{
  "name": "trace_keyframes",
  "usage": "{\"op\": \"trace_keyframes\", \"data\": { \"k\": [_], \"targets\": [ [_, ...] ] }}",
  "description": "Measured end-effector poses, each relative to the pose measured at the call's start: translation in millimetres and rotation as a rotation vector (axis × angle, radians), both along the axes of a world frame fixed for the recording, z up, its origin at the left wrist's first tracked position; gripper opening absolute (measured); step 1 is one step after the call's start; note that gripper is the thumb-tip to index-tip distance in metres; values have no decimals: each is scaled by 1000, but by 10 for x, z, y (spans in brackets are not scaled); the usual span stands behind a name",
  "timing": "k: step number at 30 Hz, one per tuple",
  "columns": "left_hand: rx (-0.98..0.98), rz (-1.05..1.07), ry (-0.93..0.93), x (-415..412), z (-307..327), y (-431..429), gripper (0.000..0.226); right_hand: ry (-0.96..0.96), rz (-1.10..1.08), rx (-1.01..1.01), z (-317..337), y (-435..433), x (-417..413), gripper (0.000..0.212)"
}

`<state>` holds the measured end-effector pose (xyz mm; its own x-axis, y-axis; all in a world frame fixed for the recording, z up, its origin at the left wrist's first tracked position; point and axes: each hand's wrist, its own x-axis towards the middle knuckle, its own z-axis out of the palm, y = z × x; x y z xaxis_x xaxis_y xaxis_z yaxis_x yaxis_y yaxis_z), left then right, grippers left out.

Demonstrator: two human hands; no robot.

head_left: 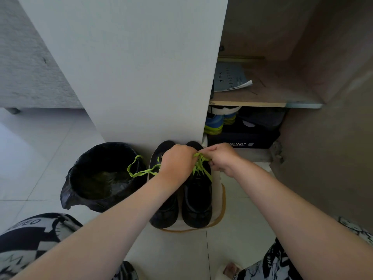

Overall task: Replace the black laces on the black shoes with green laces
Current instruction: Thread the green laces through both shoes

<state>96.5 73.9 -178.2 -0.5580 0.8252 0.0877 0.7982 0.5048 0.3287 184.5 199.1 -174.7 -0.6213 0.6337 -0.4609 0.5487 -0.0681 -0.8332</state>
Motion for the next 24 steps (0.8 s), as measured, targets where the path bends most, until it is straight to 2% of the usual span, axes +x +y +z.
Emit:
{"op": "trace_keyframes", "data": {
  "k": [3,7,10,14,16,18,20,22,24],
  "targets": [
    [7,-80,44,-23,19,-6,21,-13,-19,-82,0,-16,-16,7],
    [129,-206,-151,-73,53,-65,32,-48,-79,-226,-6,37,9,10],
    [159,-147,-268,-59,89,-74,23,-31,25,-308,57,54,37,11],
    [78,-55,-321,-119,170,-49,17,-4,205,-460,172,153,91,14],
    [34,-44,-404,-161,205,-47,16,-40,272,-405,195,156,112,11],
    [-2,-32,-575,-198,200,-39,17,-88,294,-315,203,137,128,4],
    [-29,-10,-677,-199,162,-37,15,-113,307,-278,202,139,124,6],
    [23,7,-601,-186,99,-55,17,-118,319,-301,190,142,105,9],
    [158,-26,-486,-156,75,-96,30,-110,328,-333,181,122,90,11]
  ]
}}
